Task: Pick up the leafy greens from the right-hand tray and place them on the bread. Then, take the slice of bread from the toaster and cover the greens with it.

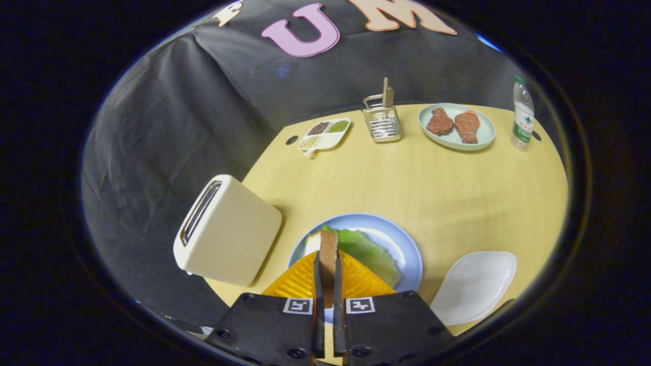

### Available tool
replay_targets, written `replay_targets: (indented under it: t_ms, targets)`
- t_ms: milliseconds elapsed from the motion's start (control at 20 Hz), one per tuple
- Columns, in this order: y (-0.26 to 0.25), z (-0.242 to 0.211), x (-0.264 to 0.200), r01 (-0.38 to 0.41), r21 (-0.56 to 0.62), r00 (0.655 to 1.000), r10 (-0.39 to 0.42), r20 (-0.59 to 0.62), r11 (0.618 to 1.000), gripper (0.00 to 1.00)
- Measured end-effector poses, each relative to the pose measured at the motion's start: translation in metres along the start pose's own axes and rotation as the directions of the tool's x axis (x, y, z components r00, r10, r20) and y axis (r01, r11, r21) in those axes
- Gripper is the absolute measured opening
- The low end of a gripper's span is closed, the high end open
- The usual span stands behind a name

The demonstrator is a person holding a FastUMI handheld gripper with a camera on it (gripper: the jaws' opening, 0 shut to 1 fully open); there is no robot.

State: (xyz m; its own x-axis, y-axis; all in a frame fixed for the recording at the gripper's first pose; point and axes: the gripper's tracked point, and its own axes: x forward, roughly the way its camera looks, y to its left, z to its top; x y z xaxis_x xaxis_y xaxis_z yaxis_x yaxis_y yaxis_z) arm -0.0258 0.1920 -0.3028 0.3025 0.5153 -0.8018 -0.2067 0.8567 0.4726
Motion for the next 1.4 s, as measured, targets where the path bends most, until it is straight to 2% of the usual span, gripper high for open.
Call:
replay_targets:
  t_ms: [150, 300, 450, 750, 900, 1050, 1150, 1400]
  targets:
    - [-0.016, -0.006, 0.002, 0.022, 0.018, 1.0, -0.022, -0.017, 1.0, 0.16]
    - [-0.029, -0.012, 0.007, 0.041, 0.035, 0.999, -0.04, -0.034, 0.999, 0.25]
    - [-0.049, -0.02, 0.008, 0.089, -0.028, 0.995, -0.09, -0.045, 0.996, 0.35]
    - [-0.054, -0.013, 0.001, 0.097, -0.087, 0.995, -0.097, 0.001, 0.991, 0.79]
    - [-0.053, 0.001, -0.017, 0.109, -0.146, 0.993, -0.1, 0.07, 0.983, 1.0]
    - [-0.04, 0.032, -0.047, 0.122, -0.197, 0.974, -0.079, 0.213, 0.973, 1.0]
    - [-0.03, 0.05, -0.074, 0.146, -0.217, 0.948, -0.073, 0.31, 0.965, 1.0]
    - [-0.011, 0.085, -0.15, 0.232, -0.199, 0.836, -0.091, 0.541, 0.952, 1.0]
